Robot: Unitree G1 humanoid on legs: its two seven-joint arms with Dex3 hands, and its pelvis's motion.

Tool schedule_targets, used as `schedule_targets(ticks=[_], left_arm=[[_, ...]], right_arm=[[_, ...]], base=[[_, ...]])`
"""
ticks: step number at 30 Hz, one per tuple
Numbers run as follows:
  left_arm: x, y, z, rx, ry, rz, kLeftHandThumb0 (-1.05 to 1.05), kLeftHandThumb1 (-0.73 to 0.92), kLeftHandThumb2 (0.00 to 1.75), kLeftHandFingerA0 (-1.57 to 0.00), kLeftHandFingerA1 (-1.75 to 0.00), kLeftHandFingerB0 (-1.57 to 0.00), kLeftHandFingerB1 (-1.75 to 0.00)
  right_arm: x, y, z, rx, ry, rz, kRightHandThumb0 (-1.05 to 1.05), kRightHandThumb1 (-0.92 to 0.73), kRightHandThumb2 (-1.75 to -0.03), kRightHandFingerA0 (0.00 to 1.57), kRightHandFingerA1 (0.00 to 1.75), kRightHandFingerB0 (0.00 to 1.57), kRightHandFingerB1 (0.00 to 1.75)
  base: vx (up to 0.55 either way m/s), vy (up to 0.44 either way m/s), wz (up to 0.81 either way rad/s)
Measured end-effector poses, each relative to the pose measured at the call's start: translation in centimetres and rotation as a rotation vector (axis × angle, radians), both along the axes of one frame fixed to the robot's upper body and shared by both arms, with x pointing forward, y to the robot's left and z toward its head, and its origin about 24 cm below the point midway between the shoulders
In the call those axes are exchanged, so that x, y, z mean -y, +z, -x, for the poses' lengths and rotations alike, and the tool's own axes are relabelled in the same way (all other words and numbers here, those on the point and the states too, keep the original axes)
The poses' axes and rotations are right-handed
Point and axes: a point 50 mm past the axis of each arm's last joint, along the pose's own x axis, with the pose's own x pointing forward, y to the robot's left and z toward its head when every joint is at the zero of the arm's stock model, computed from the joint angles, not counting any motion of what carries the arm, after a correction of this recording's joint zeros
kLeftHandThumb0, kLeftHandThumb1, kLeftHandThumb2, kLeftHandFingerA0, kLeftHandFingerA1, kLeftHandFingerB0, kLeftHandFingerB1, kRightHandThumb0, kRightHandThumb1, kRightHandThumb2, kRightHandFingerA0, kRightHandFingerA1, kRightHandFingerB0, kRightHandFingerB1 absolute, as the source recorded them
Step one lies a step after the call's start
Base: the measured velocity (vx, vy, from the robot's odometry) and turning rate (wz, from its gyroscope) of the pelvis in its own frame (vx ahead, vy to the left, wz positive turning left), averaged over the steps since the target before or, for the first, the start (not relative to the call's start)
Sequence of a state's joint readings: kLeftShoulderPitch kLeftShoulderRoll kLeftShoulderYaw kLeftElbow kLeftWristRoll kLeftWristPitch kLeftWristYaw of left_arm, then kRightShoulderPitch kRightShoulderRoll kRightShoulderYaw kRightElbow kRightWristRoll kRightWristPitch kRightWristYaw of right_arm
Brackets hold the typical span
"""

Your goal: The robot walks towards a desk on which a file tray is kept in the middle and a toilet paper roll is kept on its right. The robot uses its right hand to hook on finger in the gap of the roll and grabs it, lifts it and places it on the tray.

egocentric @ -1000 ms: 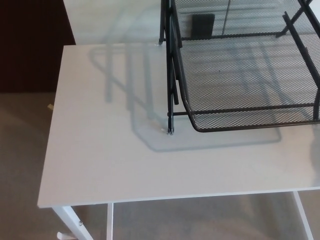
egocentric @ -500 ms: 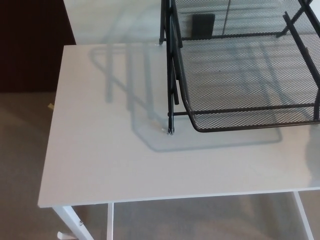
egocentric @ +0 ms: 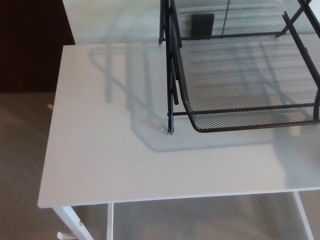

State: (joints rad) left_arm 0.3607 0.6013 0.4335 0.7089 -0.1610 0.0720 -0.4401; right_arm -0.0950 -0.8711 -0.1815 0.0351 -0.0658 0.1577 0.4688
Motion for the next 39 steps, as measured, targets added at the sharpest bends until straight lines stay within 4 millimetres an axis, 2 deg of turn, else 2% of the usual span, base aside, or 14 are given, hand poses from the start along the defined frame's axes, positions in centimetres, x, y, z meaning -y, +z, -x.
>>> schedule_targets(ticks=[3,4,5,8,9,10,11,15,16,17,28,30,31,39], left_arm=[[-0.1,-0.1,0.1,-0.005,0.008,0.001,-0.67,0.80,1.08,-0.17,-0.54,-0.06,-0.43],[-0.1,-0.1,0.1,-0.005,0.010,0.000,-0.67,0.92,0.78,-0.20,-0.48,-0.10,-0.33],[-0.1,-0.1,0.2,-0.005,0.011,0.000,-0.69,0.80,1.08,-0.17,-0.54,-0.06,-0.43],[-0.2,-0.1,0.1,-0.006,0.014,0.000,-0.69,0.81,1.08,-0.17,-0.54,-0.05,-0.42],[-0.2,-0.1,0.1,-0.005,0.015,-0.001,-0.67,0.92,0.78,-0.22,-0.46,-0.11,-0.34],[-0.2,-0.1,0.1,-0.005,0.015,-0.001,-0.67,0.92,0.78,-0.22,-0.46,-0.11,-0.34],[-0.2,0.0,0.1,-0.006,0.011,-0.005,-0.67,0.80,1.05,-0.21,-0.55,-0.10,-0.45],[-0.3,0.1,0.0,-0.007,0.011,-0.013,-0.67,0.81,1.06,-0.20,-0.54,-0.07,-0.44],[-0.4,0.1,0.0,-0.009,0.012,-0.014,-0.65,0.92,0.78,-0.23,-0.48,-0.11,-0.35],[-0.4,0.1,0.1,-0.011,0.013,-0.015,-0.68,0.80,1.07,-0.21,-0.55,-0.08,-0.44],[-0.6,-0.2,0.2,-0.026,0.041,-0.012,-0.68,0.80,1.05,-0.21,-0.54,-0.10,-0.44],[-0.6,-0.4,0.3,-0.030,0.053,-0.009,-0.68,0.80,1.04,-0.22,-0.54,-0.10,-0.44],[-0.7,-0.4,0.4,-0.031,0.060,-0.007,-0.68,0.80,1.03,-0.19,-0.53,-0.09,-0.44],[-0.9,-1.1,1.0,-0.055,0.109,-0.002,-0.69,0.81,1.04,-0.20,-0.53,-0.10,-0.44]], right_arm=[[0.3,0.5,0.1,0.026,-0.004,-0.005,-0.43,-0.53,-0.67,0.22,0.42,0.22,0.35],[0.3,0.7,0.1,0.033,-0.005,-0.007,-0.44,-0.54,-0.68,0.21,0.42,0.21,0.35],[0.4,0.8,0.2,0.037,-0.006,-0.008,-0.44,-0.53,-0.68,0.22,0.42,0.22,0.36],[0.8,0.9,0.3,0.043,-0.015,-0.012,-0.46,-0.52,-0.69,0.24,0.43,0.24,0.37],[1.0,0.9,0.4,0.042,-0.021,-0.012,-0.44,-0.52,-0.68,0.26,0.43,0.25,0.37],[1.1,0.9,0.5,0.042,-0.023,-0.012,-0.44,-0.52,-0.68,0.26,0.43,0.25,0.37],[1.3,0.9,0.6,0.041,-0.029,-0.012,-0.43,-0.53,-0.67,0.25,0.43,0.25,0.36],[2.1,0.9,1.2,0.036,-0.045,-0.002,-0.43,-0.53,-0.67,0.25,0.43,0.25,0.36],[2.2,0.9,1.4,0.032,-0.047,0.002,-0.42,-0.53,-0.66,0.25,0.42,0.24,0.36],[2.3,0.9,1.5,0.032,-0.048,0.003,-0.42,-0.53,-0.66,0.25,0.42,0.25,0.36],[1.9,-0.2,2.3,-0.007,-0.024,0.014,-0.43,-0.52,-0.68,0.21,0.45,0.21,0.36],[1.7,-0.7,2.3,-0.016,-0.013,0.012,-0.39,-0.57,-0.56,0.25,0.41,0.26,0.30],[1.6,-0.9,2.3,-0.021,-0.009,0.013,-0.44,-0.53,-0.68,0.21,0.45,0.21,0.36],[1.7,-2.2,2.4,-0.074,-0.015,0.017,-0.46,-0.54,-0.69,0.20,0.44,0.21,0.36]], base=[[0.00,0.000,0.00],[0.00,0.000,0.00],[0.00,0.000,0.00],[0.00,0.000,0.00],[0.00,0.000,0.00],[0.00,0.000,0.00],[0.00,0.000,0.00],[0.00,0.000,0.00],[0.00,0.000,0.00],[0.00,0.000,0.00],[0.00,0.000,0.00],[0.00,0.000,0.00],[0.00,0.000,0.00],[0.00,0.000,0.00]])
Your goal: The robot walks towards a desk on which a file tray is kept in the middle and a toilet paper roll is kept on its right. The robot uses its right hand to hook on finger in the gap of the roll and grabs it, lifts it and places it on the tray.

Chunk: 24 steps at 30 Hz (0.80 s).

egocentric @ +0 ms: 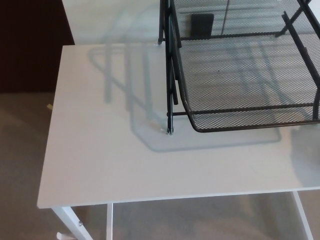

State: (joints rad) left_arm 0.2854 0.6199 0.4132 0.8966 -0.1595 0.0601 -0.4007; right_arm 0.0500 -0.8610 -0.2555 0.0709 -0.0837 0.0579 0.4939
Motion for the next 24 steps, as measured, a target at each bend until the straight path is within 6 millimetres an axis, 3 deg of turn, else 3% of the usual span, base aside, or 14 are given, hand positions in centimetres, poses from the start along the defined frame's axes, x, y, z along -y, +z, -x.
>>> schedule_targets(ticks=[13,24], left_arm=[[-0.1,-0.3,-0.3,0.012,0.036,0.016,-0.70,0.79,1.03,-0.20,-0.54,-0.09,-0.44],[-0.1,-0.3,-0.3,0.020,0.040,0.018,-0.69,0.80,1.03,-0.21,-0.53,-0.10,-0.43]], right_arm=[[1.2,-1.1,0.1,-0.025,-0.047,0.019,-0.45,-0.55,-0.68,0.19,0.43,0.20,0.35],[0.2,-1.1,-0.4,-0.010,0.000,0.035,-0.43,-0.51,-0.69,0.19,0.44,0.21,0.37]], base=[[0.00,0.000,0.00],[0.00,0.000,0.00]])
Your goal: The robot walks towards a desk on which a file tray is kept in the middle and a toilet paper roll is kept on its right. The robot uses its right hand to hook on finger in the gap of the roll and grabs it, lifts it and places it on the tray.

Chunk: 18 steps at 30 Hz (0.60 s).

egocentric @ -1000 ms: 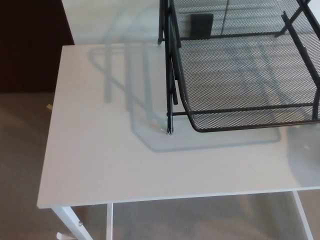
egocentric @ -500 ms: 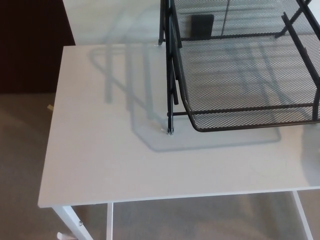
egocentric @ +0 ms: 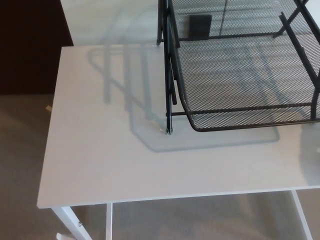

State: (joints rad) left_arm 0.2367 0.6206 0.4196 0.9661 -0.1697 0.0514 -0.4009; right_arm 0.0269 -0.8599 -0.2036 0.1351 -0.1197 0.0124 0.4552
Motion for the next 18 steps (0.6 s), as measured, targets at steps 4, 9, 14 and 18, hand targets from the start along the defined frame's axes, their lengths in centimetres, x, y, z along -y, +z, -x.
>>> schedule_targets(ticks=[4,9,14,18], left_arm=[[0.1,-0.1,0.1,-0.012,-0.009,-0.003,-0.70,0.79,1.04,-0.21,-0.55,-0.09,-0.44],[0.1,0.0,-0.1,-0.003,-0.020,-0.009,-0.69,0.80,1.01,-0.19,-0.53,-0.08,-0.43],[0.1,0.1,0.1,-0.013,-0.035,-0.021,-0.69,0.80,1.04,-0.23,-0.54,-0.11,-0.44],[0.0,-0.1,0.4,-0.024,-0.020,-0.018,-0.69,0.80,1.03,-0.20,-0.54,-0.10,-0.44]], right_arm=[[-0.8,0.3,-0.1,0.016,0.033,0.000,-0.41,-0.53,-0.68,0.24,0.45,0.25,0.37],[-1.8,1.2,-0.3,0.060,0.072,-0.007,-0.39,-0.52,-0.65,0.27,0.45,0.26,0.38],[-1.7,2.6,-0.6,0.127,0.066,-0.027,-0.41,-0.51,-0.67,0.26,0.45,0.24,0.38],[-1.0,3.6,-0.5,0.172,0.040,-0.044,-0.40,-0.50,-0.67,0.30,0.46,0.26,0.39]], base=[[0.00,0.000,0.00],[0.00,0.000,0.00],[0.00,0.000,0.00],[0.00,0.000,0.00]])
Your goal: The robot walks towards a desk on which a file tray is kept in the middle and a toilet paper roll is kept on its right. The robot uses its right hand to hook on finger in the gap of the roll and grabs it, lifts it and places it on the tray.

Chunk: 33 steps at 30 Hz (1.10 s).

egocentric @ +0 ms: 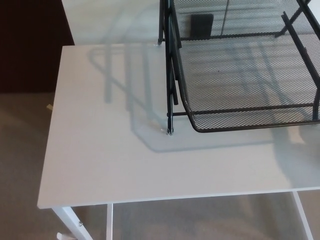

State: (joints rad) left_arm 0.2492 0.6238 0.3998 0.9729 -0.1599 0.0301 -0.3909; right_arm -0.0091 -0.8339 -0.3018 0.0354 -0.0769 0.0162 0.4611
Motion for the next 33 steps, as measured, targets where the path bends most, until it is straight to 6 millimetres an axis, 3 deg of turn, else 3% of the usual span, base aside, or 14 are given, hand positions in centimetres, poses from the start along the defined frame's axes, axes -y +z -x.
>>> schedule_targets(ticks=[2,7,9,33], left_arm=[[0.0,0.1,0.0,0.003,-0.002,-0.002,-0.69,0.82,1.05,-0.23,-0.54,-0.10,-0.44],[0.0,-0.1,0.2,-0.019,-0.016,-0.013,-0.69,0.82,1.02,-0.19,-0.52,-0.09,-0.43],[0.0,-0.1,0.3,-0.022,-0.026,-0.019,-0.69,0.83,1.05,-0.22,-0.54,-0.09,-0.43],[0.1,0.1,0.0,-0.031,-0.098,-0.061,-0.67,0.83,1.05,-0.25,-0.55,-0.10,-0.44]], right_arm=[[0.3,0.3,0.1,0.013,-0.010,-0.005,-0.31,-0.55,-0.57,0.35,0.41,0.29,0.33],[1.0,1.1,0.4,0.056,-0.037,-0.025,-0.31,-0.54,-0.56,0.33,0.41,0.29,0.33],[1.3,1.0,0.6,0.056,-0.048,-0.031,-0.41,-0.50,-0.66,0.29,0.43,0.28,0.38],[2.6,-2.7,2.3,-0.112,-0.095,-0.023,-0.42,-0.53,-0.67,0.19,0.42,0.21,0.36]], base=[[0.00,0.000,0.00],[0.00,0.000,0.00],[0.00,0.000,0.00],[0.00,0.000,0.00]])
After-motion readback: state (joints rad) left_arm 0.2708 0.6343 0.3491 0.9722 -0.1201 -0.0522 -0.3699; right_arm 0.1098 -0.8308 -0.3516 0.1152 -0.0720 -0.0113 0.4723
